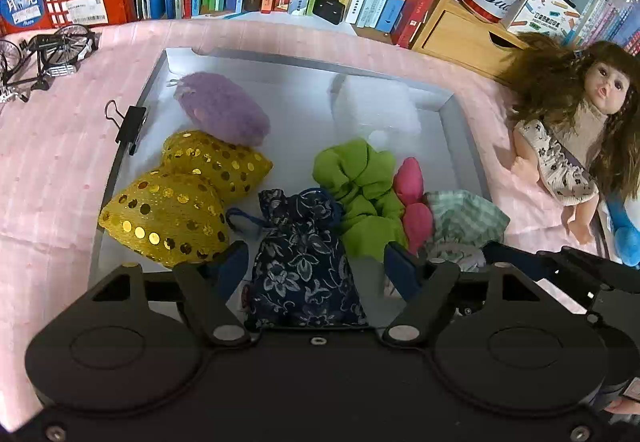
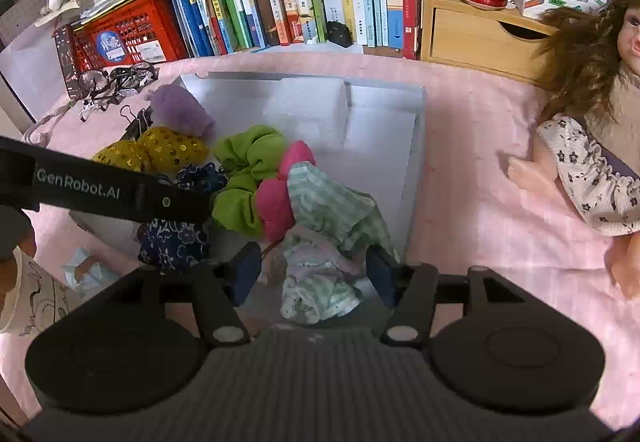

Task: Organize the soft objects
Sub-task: 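Carry the floral pouch and checked cloth over the white tray and lower them in, then open both tools and withdraw them from the tray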

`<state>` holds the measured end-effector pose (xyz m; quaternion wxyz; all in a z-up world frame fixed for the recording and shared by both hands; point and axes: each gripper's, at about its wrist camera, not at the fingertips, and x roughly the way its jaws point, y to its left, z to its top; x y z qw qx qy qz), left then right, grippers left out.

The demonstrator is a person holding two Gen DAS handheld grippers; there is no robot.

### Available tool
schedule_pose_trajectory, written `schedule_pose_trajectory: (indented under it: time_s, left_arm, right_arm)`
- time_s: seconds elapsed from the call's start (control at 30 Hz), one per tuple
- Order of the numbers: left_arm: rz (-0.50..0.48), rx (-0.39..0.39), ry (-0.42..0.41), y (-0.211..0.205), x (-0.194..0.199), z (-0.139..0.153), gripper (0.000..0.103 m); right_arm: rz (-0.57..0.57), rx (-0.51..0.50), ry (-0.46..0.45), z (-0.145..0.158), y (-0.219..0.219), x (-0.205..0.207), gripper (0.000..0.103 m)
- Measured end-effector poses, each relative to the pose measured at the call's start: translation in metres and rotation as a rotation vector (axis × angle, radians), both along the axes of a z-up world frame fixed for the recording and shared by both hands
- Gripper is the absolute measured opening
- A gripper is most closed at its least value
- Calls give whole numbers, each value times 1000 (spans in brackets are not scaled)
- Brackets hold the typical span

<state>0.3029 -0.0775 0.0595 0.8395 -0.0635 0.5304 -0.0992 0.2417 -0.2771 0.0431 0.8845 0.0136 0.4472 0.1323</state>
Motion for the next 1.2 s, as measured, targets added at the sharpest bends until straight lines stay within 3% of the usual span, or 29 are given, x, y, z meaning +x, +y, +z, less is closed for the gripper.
schedule_pose_trajectory:
  time_s: [0.63, 1.2]
  left_arm:
    - [-55, -10, -81, 7, -42, 38, 73]
    - [-147, -33, -245, 25, -118, 68, 74]
  right_arm:
    - [-39, 3, -93, 41, -4, -35, 77]
    - [-47, 39, -201, 59, -7, -86, 77]
